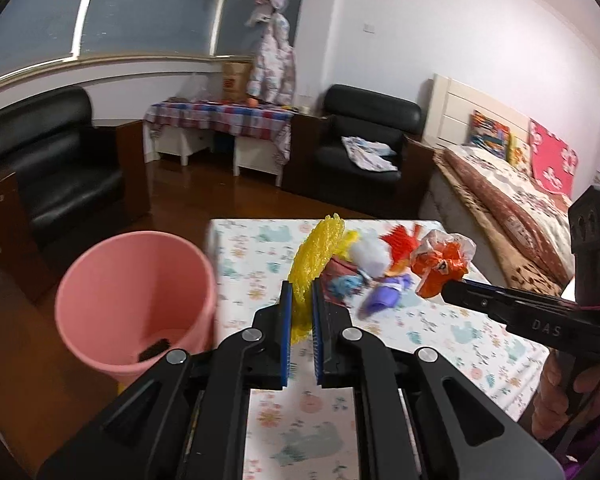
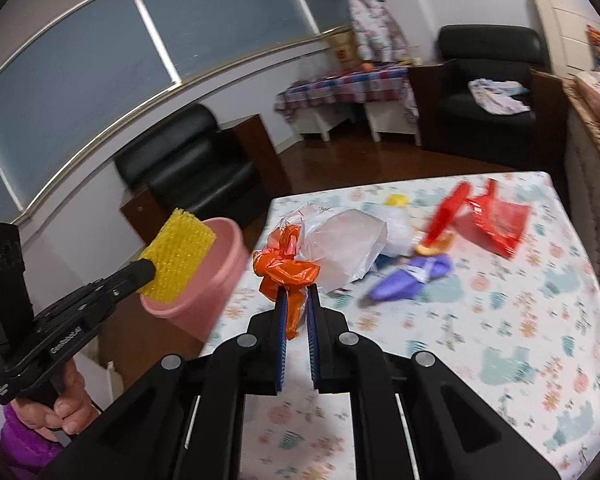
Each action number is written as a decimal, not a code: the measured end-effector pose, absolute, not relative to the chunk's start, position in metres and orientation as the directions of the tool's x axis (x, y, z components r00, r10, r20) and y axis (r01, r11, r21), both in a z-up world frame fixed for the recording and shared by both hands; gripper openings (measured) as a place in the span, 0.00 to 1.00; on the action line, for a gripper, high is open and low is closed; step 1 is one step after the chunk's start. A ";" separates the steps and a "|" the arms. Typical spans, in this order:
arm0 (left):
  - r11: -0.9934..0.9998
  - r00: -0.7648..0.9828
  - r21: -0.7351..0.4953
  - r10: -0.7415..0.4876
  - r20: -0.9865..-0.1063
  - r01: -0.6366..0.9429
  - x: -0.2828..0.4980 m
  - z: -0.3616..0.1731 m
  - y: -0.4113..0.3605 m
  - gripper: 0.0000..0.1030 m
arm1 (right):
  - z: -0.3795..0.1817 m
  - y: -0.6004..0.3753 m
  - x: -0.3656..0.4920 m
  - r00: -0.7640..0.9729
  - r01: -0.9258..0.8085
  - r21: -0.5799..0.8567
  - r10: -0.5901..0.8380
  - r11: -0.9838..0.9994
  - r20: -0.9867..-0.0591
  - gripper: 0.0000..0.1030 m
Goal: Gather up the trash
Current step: 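Carry the yellow net and orange ribbon bag over the pink bin with both grippers, then open both grippers to drop the yellow net and orange bag into the bin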
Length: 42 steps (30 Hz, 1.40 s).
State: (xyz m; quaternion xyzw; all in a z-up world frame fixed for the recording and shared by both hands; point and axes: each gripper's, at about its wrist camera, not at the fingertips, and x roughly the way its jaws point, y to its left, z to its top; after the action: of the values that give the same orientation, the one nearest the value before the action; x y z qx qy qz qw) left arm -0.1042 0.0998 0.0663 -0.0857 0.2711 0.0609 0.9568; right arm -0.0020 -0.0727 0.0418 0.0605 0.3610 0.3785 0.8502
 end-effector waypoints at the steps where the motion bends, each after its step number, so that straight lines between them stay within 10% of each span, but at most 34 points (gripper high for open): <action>1: 0.975 0.844 -0.130 0.088 -0.529 -0.183 -0.106 0.067 0.106 0.08 | 0.043 -0.066 -0.002 0.442 -0.610 0.378 0.694 0.697 -0.568 0.08; 42: 0.828 0.641 -0.112 0.330 -0.693 -0.549 -0.081 0.001 0.267 0.11 | -0.027 0.195 0.044 0.102 -0.793 0.366 0.699 0.487 -0.708 0.10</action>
State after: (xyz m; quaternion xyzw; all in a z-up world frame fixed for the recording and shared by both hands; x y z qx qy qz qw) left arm -0.0809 0.2670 0.0009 -0.1583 0.3447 0.2465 0.8919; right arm 0.0439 0.1948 -0.0271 -0.0536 0.4418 0.5037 0.7404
